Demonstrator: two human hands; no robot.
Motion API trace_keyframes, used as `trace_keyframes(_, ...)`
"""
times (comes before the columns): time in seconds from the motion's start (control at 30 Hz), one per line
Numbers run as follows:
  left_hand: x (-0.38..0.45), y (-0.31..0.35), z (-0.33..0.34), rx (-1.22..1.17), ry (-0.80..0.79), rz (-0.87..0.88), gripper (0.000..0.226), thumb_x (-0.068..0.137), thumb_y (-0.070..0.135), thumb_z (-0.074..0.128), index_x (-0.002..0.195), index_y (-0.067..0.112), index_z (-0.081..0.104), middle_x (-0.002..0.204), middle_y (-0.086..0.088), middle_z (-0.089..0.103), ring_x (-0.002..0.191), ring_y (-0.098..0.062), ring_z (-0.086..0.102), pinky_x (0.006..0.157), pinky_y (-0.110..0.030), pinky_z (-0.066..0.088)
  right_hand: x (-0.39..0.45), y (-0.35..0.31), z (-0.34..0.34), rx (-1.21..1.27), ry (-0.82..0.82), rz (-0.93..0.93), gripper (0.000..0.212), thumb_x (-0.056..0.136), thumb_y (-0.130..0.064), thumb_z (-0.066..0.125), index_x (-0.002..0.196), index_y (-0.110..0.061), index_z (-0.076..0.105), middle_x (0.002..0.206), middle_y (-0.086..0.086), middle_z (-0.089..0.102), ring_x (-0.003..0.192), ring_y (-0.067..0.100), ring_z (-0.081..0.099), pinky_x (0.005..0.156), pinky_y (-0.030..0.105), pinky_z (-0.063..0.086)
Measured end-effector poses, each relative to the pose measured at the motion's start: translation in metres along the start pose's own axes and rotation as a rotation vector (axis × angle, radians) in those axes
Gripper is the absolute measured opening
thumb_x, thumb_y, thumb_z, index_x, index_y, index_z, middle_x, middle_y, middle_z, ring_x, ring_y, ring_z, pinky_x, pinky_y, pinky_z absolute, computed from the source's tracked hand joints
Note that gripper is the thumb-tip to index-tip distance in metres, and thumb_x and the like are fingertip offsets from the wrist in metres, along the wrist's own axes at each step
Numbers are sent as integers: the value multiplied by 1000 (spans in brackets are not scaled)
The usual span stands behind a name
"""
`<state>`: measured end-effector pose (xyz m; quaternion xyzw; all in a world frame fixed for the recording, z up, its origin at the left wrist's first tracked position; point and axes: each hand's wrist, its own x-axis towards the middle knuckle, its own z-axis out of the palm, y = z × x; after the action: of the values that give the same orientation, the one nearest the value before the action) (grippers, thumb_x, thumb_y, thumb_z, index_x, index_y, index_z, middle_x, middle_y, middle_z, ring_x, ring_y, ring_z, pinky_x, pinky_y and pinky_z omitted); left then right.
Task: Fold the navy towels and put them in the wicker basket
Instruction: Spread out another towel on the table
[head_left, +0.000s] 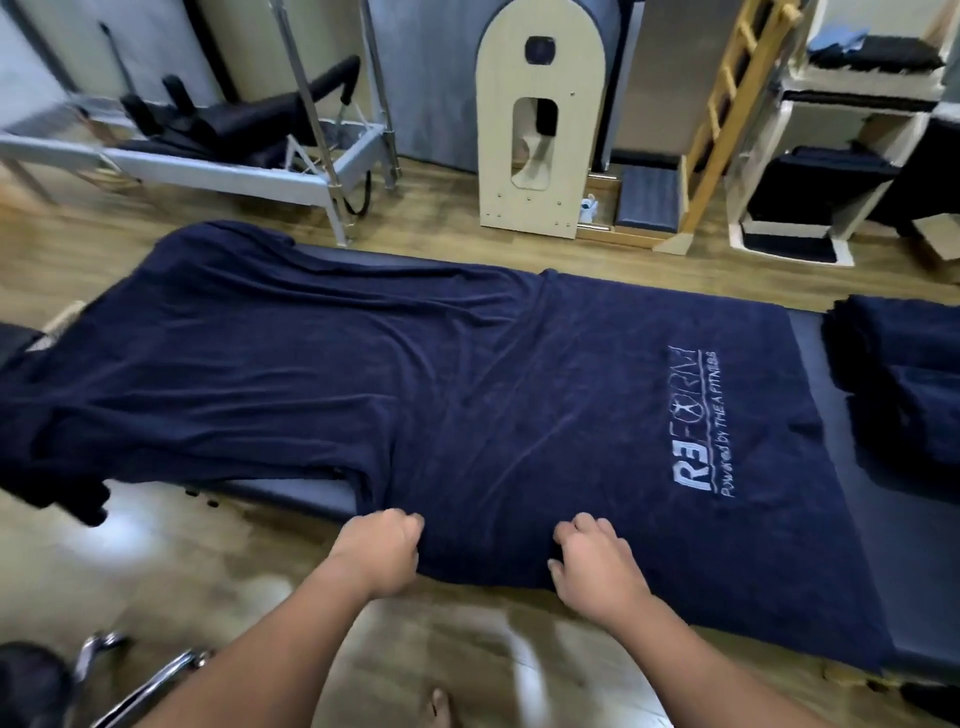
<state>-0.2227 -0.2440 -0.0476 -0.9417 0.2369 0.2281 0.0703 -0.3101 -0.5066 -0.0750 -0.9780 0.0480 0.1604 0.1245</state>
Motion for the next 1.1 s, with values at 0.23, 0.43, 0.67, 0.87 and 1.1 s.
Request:
trace_keyframes(0.23,-6,-98,-4,94,112,-212,27,97,15,44,122,18,53,126,-5,54,120,-28,55,93,-40,46,36,-91,4,14,-23,-201,33,100,-36,48,132,-28,53,124,-5,52,117,22,44,93,37,41)
trace_keyframes(0.43,28,-179,5,175,127,-192,41,93,14,55,132,17,43,131,-5,48,122,-28,48,93,-39,41,70,-189,13,-24,-3,-281,32,101,-42,49,128,-27,59,120,-5,56,114,22,48,95,35,41)
trace_keyframes(0.67,50,-233,7,253,122,124,27,90,4,52,116,14,52,118,-8,60,109,-30,58,90,-40,35,119,-272,20,-97,23,15,41,94,-51,59,118,-18,56,115,3,63,108,26,59,88,38,46)
trace_keyframes(0.87,49,-265,16,189,112,153,23,93,10,47,115,13,54,118,-9,56,105,-30,56,80,-39,33,136,-290,21,-148,-7,56,20,95,-16,54,114,-20,60,109,1,62,101,23,60,71,31,39)
trace_keyframes(1.1,50,-281,-3,233,125,274,24,94,7,49,111,14,64,124,-8,50,115,-31,48,83,-40,34,131,-321,22,-47,-243,-95,16,88,-17,48,102,-18,54,107,8,63,97,33,63,68,35,41)
